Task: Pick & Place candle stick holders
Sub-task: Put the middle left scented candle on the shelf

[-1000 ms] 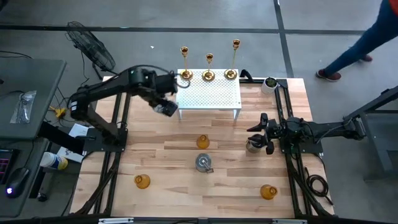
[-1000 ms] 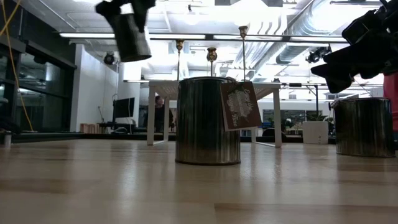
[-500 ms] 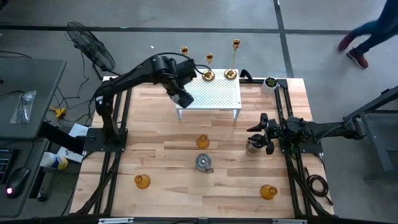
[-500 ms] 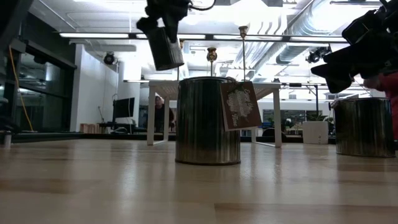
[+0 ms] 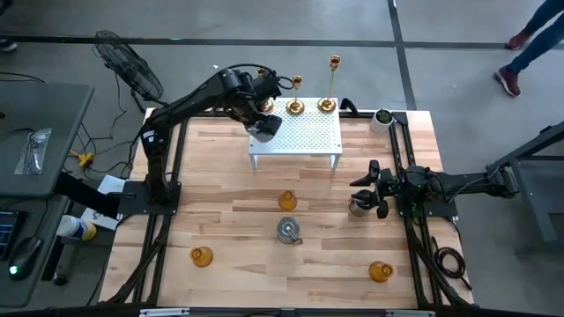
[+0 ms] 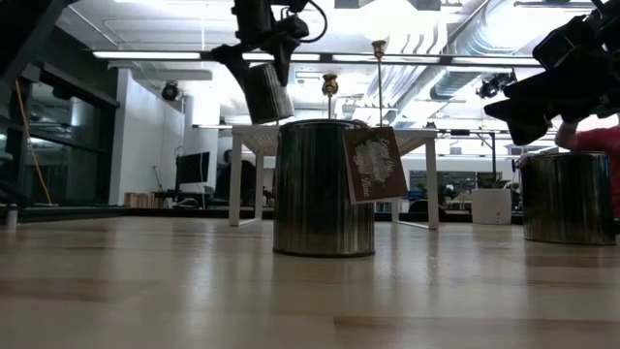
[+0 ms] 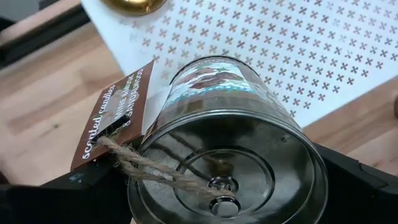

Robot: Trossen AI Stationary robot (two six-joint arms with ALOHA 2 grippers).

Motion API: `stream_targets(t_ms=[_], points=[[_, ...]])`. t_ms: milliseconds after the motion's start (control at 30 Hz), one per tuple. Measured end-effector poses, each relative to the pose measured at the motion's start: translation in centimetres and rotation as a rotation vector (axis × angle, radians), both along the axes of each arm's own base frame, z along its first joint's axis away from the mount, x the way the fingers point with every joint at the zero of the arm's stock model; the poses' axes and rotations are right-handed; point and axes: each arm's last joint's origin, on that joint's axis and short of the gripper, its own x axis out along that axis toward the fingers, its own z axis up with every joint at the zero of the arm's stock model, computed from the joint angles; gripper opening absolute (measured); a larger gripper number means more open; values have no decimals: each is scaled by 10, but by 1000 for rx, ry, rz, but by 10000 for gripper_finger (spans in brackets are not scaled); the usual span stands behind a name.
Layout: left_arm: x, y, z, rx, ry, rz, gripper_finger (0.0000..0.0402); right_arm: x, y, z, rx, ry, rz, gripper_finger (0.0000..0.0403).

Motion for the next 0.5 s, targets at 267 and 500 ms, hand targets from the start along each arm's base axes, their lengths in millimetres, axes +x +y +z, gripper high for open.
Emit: stream_targets(t_ms=[267,500], points=[[1,9,-3,28,-1,86,351,0,0,0,0,-1,0,179],[6,19,-7,49,-19,115,351,0,0,0,0,-1,1,179]])
